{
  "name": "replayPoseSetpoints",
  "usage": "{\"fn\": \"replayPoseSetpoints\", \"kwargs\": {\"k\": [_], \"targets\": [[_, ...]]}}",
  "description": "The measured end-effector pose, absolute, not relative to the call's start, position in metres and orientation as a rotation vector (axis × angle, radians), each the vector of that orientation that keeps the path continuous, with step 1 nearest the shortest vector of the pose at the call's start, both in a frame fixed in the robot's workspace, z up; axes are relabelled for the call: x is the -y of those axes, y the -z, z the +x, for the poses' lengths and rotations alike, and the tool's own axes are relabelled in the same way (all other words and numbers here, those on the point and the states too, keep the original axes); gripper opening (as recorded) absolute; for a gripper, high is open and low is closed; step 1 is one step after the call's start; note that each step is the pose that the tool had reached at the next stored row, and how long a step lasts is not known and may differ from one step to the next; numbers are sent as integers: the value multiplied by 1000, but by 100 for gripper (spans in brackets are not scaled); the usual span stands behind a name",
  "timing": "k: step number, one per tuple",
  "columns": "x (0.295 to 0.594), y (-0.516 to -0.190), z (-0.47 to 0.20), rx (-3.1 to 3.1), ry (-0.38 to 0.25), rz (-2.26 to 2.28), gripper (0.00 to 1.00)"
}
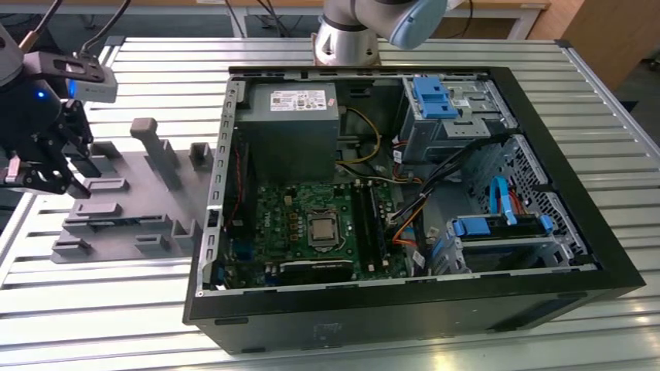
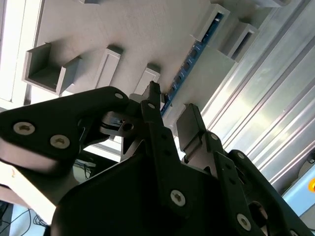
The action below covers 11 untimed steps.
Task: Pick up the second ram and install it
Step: 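Pick up the second ram and move it above second insertion slot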
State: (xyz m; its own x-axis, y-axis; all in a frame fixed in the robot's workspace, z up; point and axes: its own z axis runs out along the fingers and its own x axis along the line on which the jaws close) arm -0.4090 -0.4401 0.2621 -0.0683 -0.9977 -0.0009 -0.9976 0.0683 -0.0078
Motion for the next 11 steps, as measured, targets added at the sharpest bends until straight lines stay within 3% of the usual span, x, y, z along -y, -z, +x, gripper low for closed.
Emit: {"fn": "replayPoseSetpoints", "kwargs": {"k": [11], "targets": [[442, -257, -409, -2287, -3, -2136, 42]]}}
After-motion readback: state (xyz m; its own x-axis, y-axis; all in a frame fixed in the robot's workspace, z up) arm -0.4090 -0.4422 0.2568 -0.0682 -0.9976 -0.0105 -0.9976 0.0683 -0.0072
